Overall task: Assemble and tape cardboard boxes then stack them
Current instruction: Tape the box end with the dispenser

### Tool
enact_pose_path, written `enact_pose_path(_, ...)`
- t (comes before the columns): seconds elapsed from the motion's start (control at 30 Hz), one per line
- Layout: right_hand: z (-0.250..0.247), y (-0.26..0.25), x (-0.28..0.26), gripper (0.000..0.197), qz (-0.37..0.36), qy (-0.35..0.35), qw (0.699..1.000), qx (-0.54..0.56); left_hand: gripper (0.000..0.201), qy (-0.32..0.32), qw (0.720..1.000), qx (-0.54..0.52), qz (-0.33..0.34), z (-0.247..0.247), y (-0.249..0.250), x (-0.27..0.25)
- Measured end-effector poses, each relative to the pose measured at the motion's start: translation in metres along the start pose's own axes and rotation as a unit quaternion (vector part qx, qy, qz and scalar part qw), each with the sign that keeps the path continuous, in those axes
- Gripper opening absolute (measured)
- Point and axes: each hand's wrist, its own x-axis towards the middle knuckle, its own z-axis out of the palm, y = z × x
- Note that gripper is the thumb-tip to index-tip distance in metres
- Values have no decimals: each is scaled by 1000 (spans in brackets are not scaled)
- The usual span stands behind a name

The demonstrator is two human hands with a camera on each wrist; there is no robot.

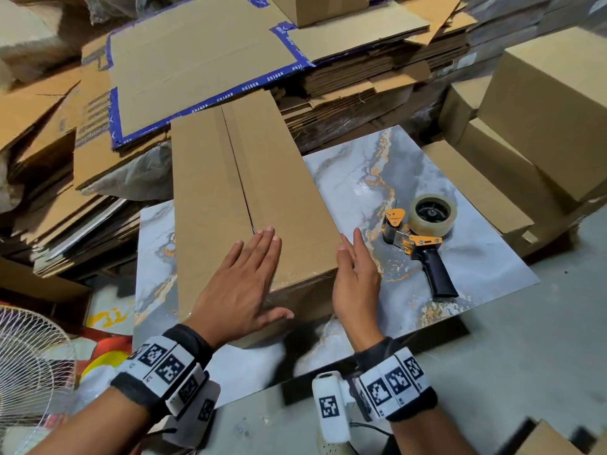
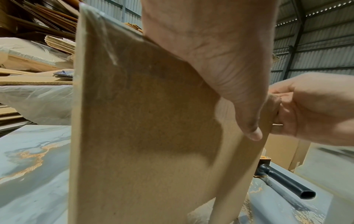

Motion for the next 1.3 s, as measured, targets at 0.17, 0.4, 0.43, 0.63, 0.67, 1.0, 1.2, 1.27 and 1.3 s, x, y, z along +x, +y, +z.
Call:
enact_pose_path(0.17,-20,-39,16,73,81,-183,980,14,118,5,1000,-5,0,-1,1,0)
enact_pose_path(0.4,-14,-29,42,72,162,-217,962,19,118,4,1000,-10,-3,-2,2,-2)
enact_pose_path(0.43,-16,-30,42,71,146,-205,968,-1,117,4,1000,-10,-4,-2,2,-1)
enact_pose_path(0.63,-7,-38,-4,105,-53,-126,960,-245,117,7,1000,-9,-11,0,3,0)
enact_pose_path(0.67,-3,-32,-12,110,-77,-125,950,-276,117,8,1000,-9,-13,1,3,-1)
enact_pose_path(1.0,-16,-35,26,67,-101,-135,954,-250,107,31,997,-56,-50,-6,8,-2)
enact_pose_path(1.2,5,-28,11,69,-250,-156,824,-484,94,8,989,-97,-113,-6,-1,-14)
enact_pose_path(1.27,1,-27,12,71,-277,-163,800,-507,95,-2,980,-103,-172,-4,-4,-28)
enact_pose_path(1.3,-1,-28,13,73,-284,-179,783,-523,96,-1,972,-114,-206,-2,-5,-35)
